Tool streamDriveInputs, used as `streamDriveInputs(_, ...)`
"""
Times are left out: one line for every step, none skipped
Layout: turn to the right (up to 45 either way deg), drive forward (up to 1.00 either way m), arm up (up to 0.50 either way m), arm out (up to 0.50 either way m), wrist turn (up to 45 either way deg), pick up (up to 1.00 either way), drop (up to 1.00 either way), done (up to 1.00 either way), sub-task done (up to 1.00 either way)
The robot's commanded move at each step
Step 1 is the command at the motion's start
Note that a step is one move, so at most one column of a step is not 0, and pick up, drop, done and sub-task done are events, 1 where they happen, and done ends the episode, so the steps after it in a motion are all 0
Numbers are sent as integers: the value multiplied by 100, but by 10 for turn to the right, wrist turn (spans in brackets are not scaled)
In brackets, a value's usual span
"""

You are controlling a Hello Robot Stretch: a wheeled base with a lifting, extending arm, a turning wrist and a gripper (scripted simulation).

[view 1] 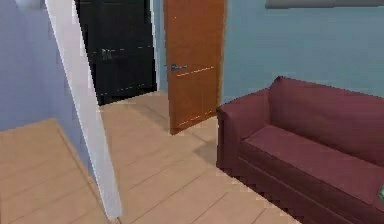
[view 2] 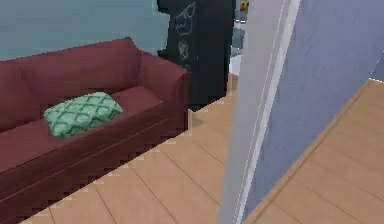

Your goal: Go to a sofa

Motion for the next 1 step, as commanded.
streamDriveInputs(450, 0, 0, 0, 0, 0, 0, 0, 0)
